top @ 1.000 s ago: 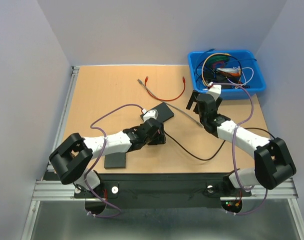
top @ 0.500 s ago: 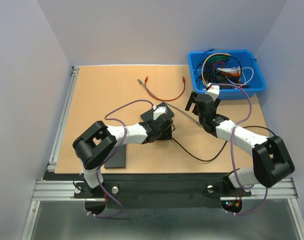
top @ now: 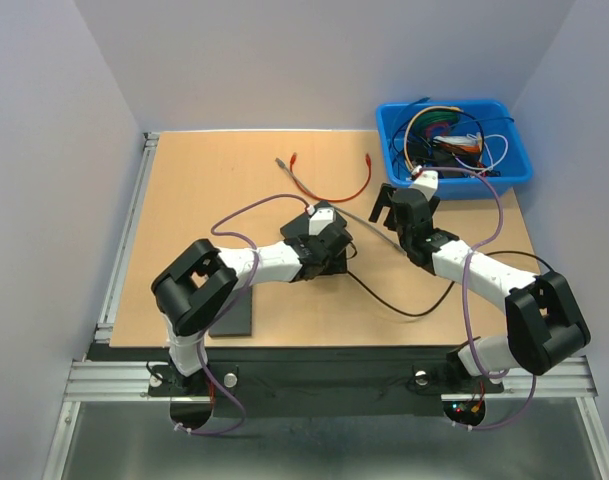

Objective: Insert the plug into the switch port

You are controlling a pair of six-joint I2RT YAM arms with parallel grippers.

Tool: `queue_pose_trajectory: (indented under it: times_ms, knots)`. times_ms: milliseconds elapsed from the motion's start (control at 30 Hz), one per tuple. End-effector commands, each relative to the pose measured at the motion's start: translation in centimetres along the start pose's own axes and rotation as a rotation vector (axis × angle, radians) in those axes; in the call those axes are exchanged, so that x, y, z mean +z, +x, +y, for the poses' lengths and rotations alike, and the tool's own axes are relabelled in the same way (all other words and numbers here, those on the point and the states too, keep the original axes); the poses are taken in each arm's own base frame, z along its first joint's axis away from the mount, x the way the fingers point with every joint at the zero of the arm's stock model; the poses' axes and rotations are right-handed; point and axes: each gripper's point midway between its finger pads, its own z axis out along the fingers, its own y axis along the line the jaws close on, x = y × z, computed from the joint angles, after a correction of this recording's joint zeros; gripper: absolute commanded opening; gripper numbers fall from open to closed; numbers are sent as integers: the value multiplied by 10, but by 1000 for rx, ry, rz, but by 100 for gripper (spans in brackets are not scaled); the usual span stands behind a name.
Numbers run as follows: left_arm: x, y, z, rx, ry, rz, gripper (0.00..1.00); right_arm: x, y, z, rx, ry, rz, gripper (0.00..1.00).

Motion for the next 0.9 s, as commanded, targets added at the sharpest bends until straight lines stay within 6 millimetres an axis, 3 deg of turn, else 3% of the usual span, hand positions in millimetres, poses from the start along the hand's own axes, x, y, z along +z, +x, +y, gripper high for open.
queue_pose_trajectory:
  times_ms: [0,100,233,467,700,867]
  knots:
    - [-35,-32,-1,-40,26,-89,75,-2,-2,4,26,-26,-20,99]
    - [-51,-45,-6,-49,56,-120,76,-2,-2,4,25,-31,-19,99]
    - [-56,-55,-3,-38,31,-149,78,-2,0,6,25,-39,-14,99]
    - [-28,-72,22,81,-72,-146,86,-1,1,7,26,-44,-11,99]
    - [-15,-121,44,209,-90,-233,96,1,5,9,22,-53,1,99]
    - [-4,-140,54,276,-66,-237,99,3,9,12,16,-63,18,99]
